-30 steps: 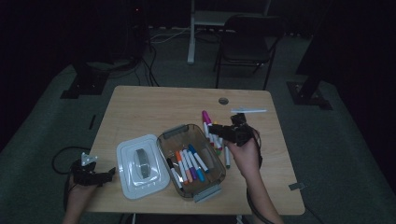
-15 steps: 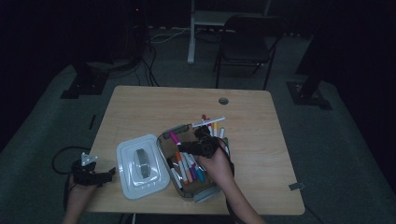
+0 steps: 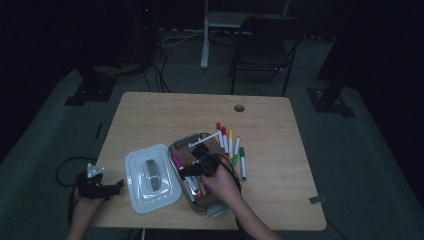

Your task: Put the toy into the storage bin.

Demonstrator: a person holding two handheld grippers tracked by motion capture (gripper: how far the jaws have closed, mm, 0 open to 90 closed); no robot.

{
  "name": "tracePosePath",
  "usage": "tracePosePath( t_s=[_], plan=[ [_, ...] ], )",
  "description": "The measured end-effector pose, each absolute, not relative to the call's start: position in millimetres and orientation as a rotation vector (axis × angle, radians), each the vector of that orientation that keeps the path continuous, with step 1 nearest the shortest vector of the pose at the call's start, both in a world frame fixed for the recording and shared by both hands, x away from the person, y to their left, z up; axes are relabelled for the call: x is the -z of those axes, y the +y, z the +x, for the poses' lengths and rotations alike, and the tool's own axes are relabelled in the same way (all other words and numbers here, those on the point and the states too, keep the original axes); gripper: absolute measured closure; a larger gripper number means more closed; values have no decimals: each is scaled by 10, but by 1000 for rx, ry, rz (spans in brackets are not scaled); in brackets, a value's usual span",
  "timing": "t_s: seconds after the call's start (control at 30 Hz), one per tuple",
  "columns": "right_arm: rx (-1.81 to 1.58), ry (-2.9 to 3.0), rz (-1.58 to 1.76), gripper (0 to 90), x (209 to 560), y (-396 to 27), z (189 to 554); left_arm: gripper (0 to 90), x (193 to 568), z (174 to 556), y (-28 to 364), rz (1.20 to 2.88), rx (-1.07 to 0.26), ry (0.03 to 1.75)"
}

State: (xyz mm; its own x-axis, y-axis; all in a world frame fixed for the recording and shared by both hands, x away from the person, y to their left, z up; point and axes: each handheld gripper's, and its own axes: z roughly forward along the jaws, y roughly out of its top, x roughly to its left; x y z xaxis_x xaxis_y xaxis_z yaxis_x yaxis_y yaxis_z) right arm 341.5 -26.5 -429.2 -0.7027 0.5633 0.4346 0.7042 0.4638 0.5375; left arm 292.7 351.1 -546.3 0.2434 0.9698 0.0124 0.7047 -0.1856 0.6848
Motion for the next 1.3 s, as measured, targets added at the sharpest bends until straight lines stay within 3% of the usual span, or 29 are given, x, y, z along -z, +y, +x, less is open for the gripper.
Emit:
tracePosePath(
  t_s=[0.77, 1.3],
  plan=[
    [620, -2699, -1004, 760, 4605, 40, 3577, 5, 5463, 2926, 3511, 1963, -616, 1523],
    [632, -2691, -1021, 677, 4614, 14, 3619, 5, 5463, 2926, 3510, 1962, -617, 1524]
  ],
)
